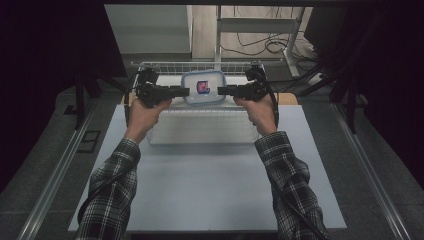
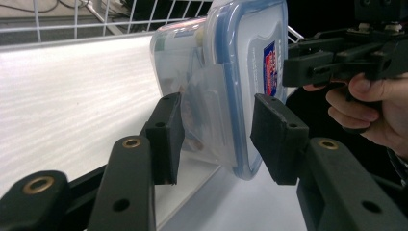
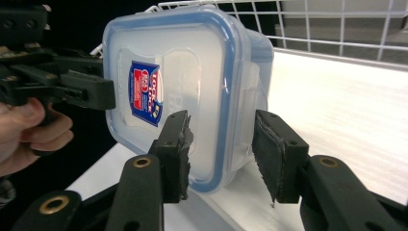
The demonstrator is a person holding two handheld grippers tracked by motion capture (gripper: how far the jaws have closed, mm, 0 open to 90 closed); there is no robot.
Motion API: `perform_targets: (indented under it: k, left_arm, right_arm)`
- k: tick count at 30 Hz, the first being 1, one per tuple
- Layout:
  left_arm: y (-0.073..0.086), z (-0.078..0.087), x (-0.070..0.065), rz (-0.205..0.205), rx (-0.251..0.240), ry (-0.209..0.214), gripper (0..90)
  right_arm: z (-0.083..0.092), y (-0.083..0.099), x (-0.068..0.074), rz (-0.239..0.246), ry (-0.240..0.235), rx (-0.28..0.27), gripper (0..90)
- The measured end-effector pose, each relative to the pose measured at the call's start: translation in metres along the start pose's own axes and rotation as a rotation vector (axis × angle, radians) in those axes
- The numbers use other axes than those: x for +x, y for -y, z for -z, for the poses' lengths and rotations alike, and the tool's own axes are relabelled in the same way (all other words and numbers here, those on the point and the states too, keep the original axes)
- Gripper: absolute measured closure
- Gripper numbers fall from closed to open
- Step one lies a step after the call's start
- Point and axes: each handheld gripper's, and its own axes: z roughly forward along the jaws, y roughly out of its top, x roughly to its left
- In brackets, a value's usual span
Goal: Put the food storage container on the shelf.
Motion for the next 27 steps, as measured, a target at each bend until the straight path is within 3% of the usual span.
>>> perform_targets:
  k: [6, 8, 11, 17, 22, 27]
  left_arm:
    - [-0.004, 0.001, -0.002, -0.013, -0.017, -0.083, 52.0]
    - [-0.005, -0.001, -0.002, -0.02, -0.009, -0.087, 51.7]
    - [-0.006, -0.005, -0.002, -0.037, 0.016, -0.101, 53.6]
    - [-0.004, -0.008, -0.003, -0.047, 0.011, -0.109, 52.0]
    - [0.001, -0.006, -0.005, -0.073, -0.005, -0.137, 40.7]
    - [0.008, -0.003, -0.012, -0.141, -0.014, -0.173, 26.4]
  right_arm:
    - [0.001, 0.0, 0.0, 0.015, 0.038, -0.002, 58.3]
    - [0.003, -0.001, -0.001, -0.004, 0.018, -0.023, 60.0]
    - [0.001, -0.003, -0.001, 0.021, 0.052, 0.002, 60.4]
    - [-0.001, -0.002, -0.001, 0.024, 0.062, 0.001, 60.2]
    - [0.001, 0.001, 0.0, 0.047, 0.082, -0.009, 57.2]
    - [0.006, 0.006, 0.005, 0.091, 0.097, -0.021, 48.5]
